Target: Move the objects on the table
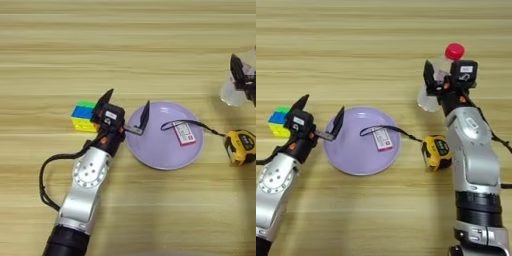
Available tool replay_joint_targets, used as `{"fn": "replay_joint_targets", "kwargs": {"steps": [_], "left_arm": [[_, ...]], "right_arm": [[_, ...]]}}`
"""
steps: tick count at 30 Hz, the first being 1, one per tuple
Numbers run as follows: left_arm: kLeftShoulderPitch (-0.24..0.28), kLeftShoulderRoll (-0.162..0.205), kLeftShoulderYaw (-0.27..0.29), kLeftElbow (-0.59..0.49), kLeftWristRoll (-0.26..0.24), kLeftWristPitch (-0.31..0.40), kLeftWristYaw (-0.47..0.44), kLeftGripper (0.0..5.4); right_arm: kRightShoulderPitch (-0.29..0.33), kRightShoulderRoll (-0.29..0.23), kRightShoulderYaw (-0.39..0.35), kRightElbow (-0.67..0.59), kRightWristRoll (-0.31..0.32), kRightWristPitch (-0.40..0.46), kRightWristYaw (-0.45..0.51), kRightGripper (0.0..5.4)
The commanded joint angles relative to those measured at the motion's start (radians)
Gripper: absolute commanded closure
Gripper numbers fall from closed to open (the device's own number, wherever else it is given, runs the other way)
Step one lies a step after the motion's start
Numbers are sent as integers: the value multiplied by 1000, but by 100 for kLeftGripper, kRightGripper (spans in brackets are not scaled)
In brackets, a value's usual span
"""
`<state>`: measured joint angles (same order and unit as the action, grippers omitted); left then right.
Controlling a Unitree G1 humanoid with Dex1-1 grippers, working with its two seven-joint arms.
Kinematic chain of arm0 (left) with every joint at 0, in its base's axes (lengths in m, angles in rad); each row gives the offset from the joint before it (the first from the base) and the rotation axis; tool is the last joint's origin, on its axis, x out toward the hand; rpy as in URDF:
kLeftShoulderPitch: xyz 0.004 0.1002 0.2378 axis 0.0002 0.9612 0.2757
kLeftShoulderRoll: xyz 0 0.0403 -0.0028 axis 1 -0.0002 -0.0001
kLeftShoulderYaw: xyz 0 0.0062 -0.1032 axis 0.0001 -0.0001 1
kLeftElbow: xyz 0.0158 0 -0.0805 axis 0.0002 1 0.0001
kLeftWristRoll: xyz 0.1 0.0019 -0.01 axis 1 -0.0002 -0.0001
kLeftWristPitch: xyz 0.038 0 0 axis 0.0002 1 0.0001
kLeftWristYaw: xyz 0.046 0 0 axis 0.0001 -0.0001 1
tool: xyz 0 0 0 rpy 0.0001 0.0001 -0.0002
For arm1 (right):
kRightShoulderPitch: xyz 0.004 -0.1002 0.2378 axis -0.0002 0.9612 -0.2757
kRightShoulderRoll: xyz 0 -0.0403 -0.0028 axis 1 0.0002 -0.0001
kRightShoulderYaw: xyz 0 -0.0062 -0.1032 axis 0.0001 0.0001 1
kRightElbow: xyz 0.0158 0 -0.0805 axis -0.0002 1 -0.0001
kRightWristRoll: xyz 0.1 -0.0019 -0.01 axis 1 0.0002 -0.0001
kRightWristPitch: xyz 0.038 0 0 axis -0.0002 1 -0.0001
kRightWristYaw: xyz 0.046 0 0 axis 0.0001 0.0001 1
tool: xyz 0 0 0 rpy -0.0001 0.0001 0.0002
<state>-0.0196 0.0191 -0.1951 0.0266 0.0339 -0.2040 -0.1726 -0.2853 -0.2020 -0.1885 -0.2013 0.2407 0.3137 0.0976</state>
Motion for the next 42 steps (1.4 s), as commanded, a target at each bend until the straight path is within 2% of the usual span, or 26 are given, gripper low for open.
{"fn": "replay_joint_targets", "kwargs": {"steps": [1, 11, 19, 26, 34, 42], "left_arm": [[15, 13, -45, -31, 16, 1, -36, 0], [18, 11, -126, -34, 51, 0, -64, 0], [4, -4, -156, -28, 60, 5, -56, 0], [3, -11, -166, -35, 62, 7, -49, 0], [6, -8, -162, -73, 59, 17, -43, 0], [2, -10, -149, -87, 51, 26, -38, 0]], "right_arm": [[-30, 13, 27, -88, 26, 49, 4, 217], [-27, 38, 139, -218, 26, 151, 16, 217], [-28, 93, 258, -278, 21, 210, 22, 217], [17, 134, 372, -273, -5, 215, 27, 217], [64, 152, 444, -266, -29, 210, 39, 217], [111, 161, 480, -268, -34, 212, 53, 217]]}}
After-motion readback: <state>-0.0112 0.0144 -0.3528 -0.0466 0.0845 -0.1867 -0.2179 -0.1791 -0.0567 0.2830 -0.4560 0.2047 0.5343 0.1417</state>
